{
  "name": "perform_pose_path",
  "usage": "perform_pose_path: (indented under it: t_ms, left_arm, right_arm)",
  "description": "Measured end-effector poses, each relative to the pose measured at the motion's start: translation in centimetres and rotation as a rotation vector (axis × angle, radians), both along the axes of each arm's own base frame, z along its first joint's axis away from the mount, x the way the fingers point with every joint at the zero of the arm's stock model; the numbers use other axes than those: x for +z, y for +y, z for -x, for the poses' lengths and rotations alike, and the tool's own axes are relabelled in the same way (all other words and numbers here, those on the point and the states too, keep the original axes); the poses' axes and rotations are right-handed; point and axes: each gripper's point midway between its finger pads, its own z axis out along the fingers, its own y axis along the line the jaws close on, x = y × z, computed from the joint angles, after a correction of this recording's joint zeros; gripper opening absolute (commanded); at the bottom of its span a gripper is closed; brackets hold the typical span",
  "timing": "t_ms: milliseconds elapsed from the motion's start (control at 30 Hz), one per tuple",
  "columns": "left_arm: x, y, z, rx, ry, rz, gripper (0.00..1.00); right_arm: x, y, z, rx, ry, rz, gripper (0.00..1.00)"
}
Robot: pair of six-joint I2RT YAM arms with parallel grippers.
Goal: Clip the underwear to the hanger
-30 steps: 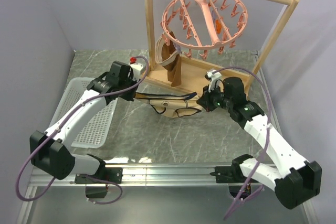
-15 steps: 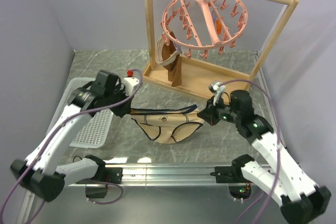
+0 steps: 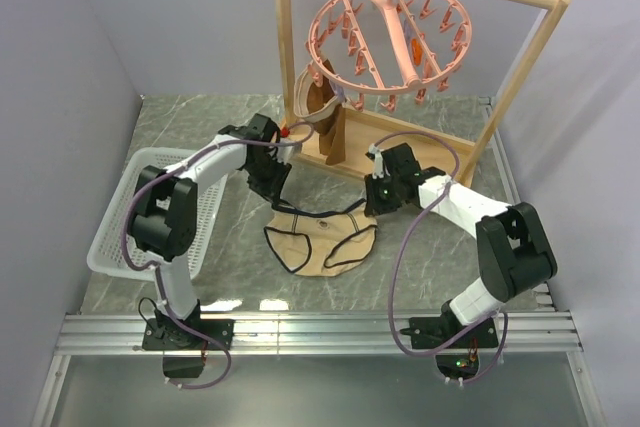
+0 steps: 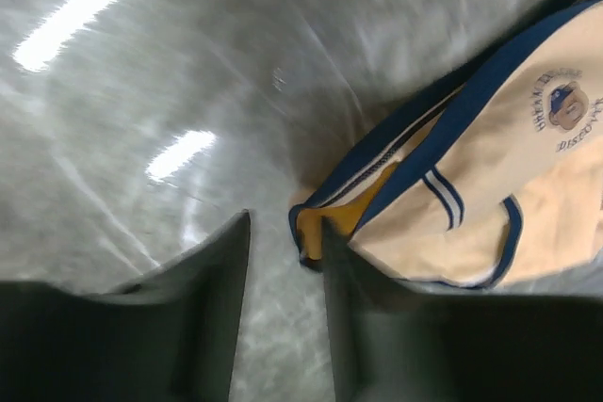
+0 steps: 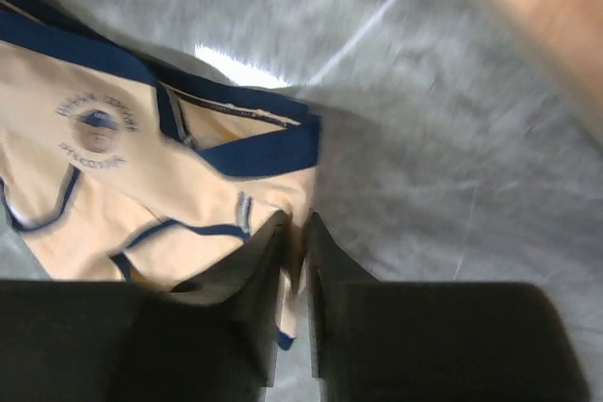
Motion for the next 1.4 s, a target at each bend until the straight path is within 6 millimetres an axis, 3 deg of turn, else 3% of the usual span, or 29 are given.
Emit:
perform_pose_path:
  t_ms: [33,67,100,133,233,333,467,500,633,733,933,1033,1233,1400]
  left_arm:
    - [0.1,0.1,-0.7,0.02,-0.015,0.01,0.49]
    - [0.3,0.4,-1.3,0.044,-0.03,0.022,0.52]
    - [0.6,0.7,-2.0,0.072,-0.047,0.036,0.62]
    - [1.0,1.0,-2.7,0.093,-0.07,0.049,0.63]
    - [2.7,2.3,-3.8,0.158,-0.142,0.108,0.63]
    - [5.1,3.2,-2.9,0.193,-0.202,0.174,0.58]
    - [7.4,1.7,-0.1,0.175,-0.238,0.303,0.54]
    - [7.4,1.1,0.8,0.171,-0.23,0.336,0.52]
    - [5.3,-1.0,3.6,0.186,-0.126,0.422,0.52]
    - [2.8,-2.0,5.3,0.22,-0.017,0.441,0.5]
    - [-1.7,-2.3,5.5,0.289,0.118,0.383,0.48]
    - [-3.2,-1.5,5.8,0.293,0.155,0.318,0.46]
    - [-3.7,-0.4,7.0,0.243,0.173,0.256,0.48]
    - [-2.4,0.2,7.9,0.204,0.157,0.241,0.59]
  right_arm:
    - [0.2,0.0,-0.6,-0.016,-0.009,0.001,0.46]
    - [0.3,0.0,-1.0,-0.025,-0.019,0.001,0.54]
    - [0.6,0.0,-1.4,-0.035,-0.033,0.002,0.62]
    - [0.8,-0.1,-1.7,-0.046,-0.047,0.008,0.73]
    - [1.1,-0.8,-2.2,-0.064,-0.072,0.03,0.74]
    - [2.0,-1.2,-2.0,-0.056,-0.096,0.032,0.58]
    - [2.8,-0.5,-0.5,-0.004,-0.09,-0.016,0.41]
    - [2.7,0.0,0.0,0.018,-0.076,-0.033,0.31]
    - [1.6,1.8,2.4,0.091,-0.003,-0.085,0.22]
    - [0.3,3.1,4.0,0.144,0.067,-0.104,0.21]
    - [-4.1,3.5,6.5,0.205,0.241,-0.061,0.19]
    - [-4.1,3.8,7.0,0.23,0.29,-0.068,0.18]
    - [-4.1,4.1,8.1,0.325,0.372,-0.017,0.18]
    - [-4.1,3.6,10.7,0.402,0.438,0.023,0.22]
